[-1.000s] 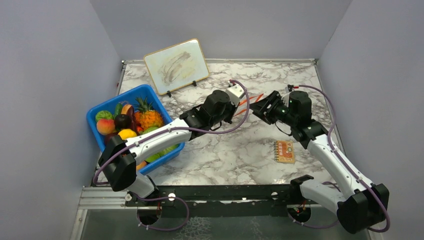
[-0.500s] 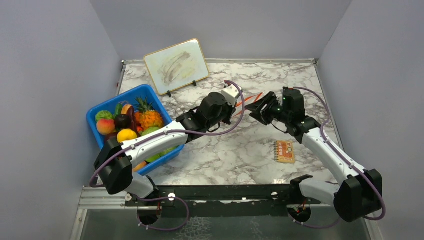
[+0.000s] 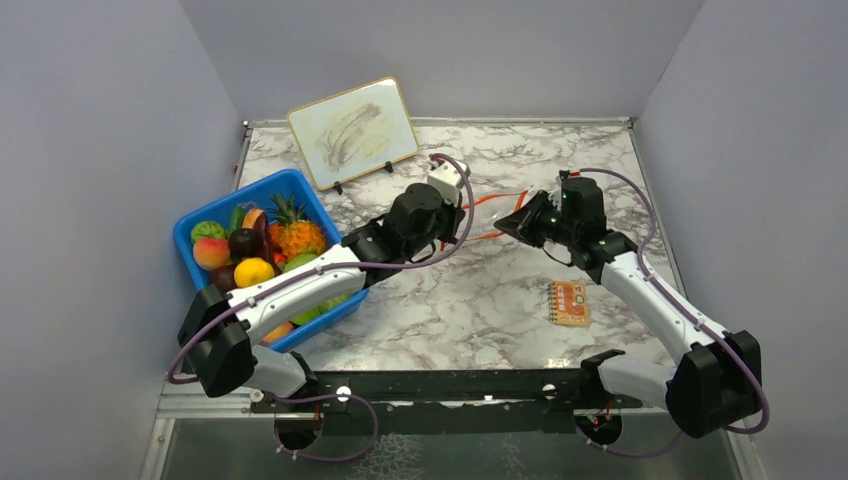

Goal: Place the food in the zip-top bag and seal the zipper
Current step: Open the zipper of the food storage bag.

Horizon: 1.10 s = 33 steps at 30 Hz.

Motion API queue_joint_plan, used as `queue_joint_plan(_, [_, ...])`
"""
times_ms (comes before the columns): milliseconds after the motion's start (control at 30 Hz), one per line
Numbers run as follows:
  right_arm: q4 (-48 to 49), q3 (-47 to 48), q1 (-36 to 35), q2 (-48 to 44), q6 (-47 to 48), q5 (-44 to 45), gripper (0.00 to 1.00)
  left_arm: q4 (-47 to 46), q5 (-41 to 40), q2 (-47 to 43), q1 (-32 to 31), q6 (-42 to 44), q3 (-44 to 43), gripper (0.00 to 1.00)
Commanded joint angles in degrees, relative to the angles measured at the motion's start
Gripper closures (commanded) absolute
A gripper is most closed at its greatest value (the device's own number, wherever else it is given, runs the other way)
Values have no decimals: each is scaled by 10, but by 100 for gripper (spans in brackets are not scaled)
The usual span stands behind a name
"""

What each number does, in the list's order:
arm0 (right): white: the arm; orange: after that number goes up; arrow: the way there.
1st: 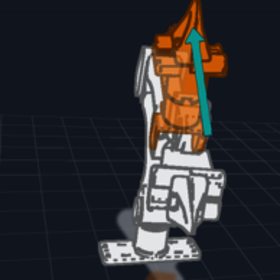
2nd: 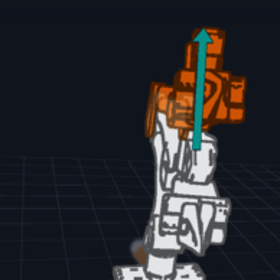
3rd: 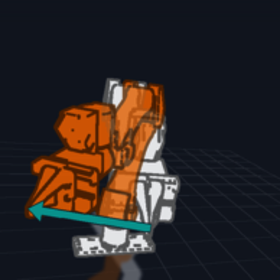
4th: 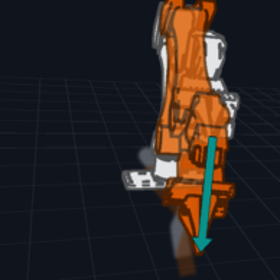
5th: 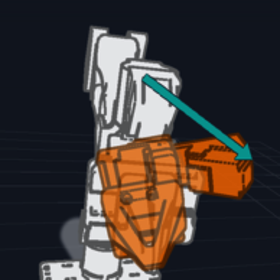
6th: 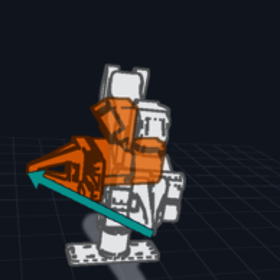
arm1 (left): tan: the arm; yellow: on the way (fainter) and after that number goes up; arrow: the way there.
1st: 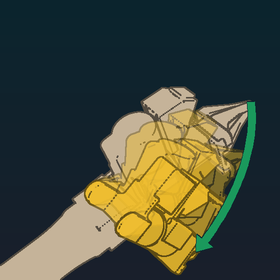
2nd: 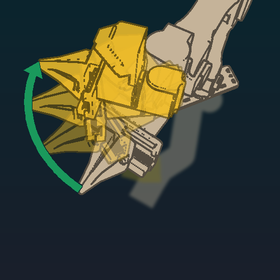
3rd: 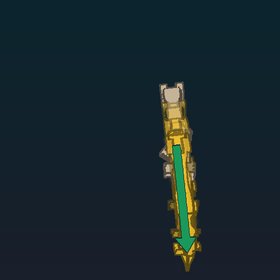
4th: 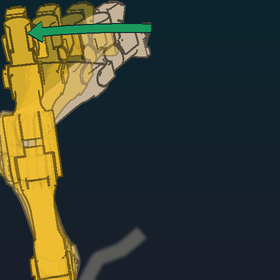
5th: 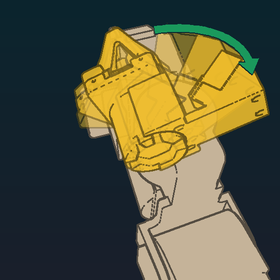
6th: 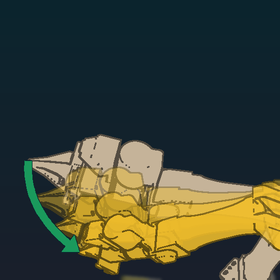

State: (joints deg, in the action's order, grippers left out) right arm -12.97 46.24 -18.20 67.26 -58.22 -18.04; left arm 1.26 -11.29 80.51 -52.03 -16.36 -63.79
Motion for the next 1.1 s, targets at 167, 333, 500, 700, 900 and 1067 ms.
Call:
queue_joint_plan(167, [-57,99,-3,-25,184,47,99,48,-23,-86,87,-90,10,100])
queue_joint_plan(333, [-92,171,-3,-17,254,11,99,37,66,-118,115,-119,40,95])
queue_joint_plan(500, [-145,245,-4,0,296,-36,99,38,172,-137,115,-91,46,54])
queue_joint_plan(700, [-199,298,-46,43,318,-34,99,38,224,-144,115,-50,26,19])
queue_joint_plan(900, [-247,344,-121,96,335,16,99,54,248,-125,115,5,9,8])
queue_joint_plan(1067, [-266,370,-158,131,335,38,99,69,240,-108,115,28,8,5])
